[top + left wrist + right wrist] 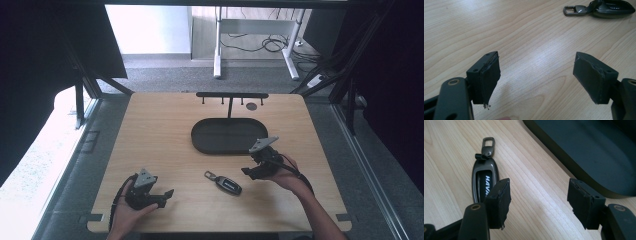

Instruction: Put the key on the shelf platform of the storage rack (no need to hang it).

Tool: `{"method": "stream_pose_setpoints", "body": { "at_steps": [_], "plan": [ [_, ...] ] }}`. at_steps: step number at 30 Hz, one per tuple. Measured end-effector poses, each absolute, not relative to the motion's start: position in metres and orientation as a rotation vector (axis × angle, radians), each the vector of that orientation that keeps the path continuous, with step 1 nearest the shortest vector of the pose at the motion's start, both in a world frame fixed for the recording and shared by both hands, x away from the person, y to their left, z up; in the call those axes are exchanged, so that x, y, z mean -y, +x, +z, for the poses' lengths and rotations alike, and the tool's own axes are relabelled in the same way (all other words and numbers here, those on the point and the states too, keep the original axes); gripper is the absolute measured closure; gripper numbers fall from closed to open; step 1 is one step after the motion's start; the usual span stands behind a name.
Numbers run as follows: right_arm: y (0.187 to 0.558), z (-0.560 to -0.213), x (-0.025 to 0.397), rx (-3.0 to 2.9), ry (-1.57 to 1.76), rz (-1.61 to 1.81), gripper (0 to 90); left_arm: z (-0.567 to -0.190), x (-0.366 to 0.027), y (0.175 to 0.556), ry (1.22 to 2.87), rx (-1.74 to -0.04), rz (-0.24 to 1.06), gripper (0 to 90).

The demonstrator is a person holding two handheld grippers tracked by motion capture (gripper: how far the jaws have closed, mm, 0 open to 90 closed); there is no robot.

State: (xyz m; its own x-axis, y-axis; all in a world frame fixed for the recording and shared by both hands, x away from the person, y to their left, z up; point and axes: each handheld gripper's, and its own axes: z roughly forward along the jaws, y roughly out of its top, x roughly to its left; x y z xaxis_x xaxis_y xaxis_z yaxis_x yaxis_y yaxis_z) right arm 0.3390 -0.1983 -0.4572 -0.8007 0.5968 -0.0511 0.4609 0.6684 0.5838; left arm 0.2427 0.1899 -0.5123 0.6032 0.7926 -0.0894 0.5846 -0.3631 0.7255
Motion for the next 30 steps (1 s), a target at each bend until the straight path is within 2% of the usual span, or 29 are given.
{"method": "stream_pose_setpoints", "body": {
  "at_steps": [30],
  "plan": [
    [0.340,-0.463,0.164,-2.732,0.776,0.771,36.3,-0.513,-0.188,0.242,2.088,-1.078,0.354,22.0]
  ]
}}
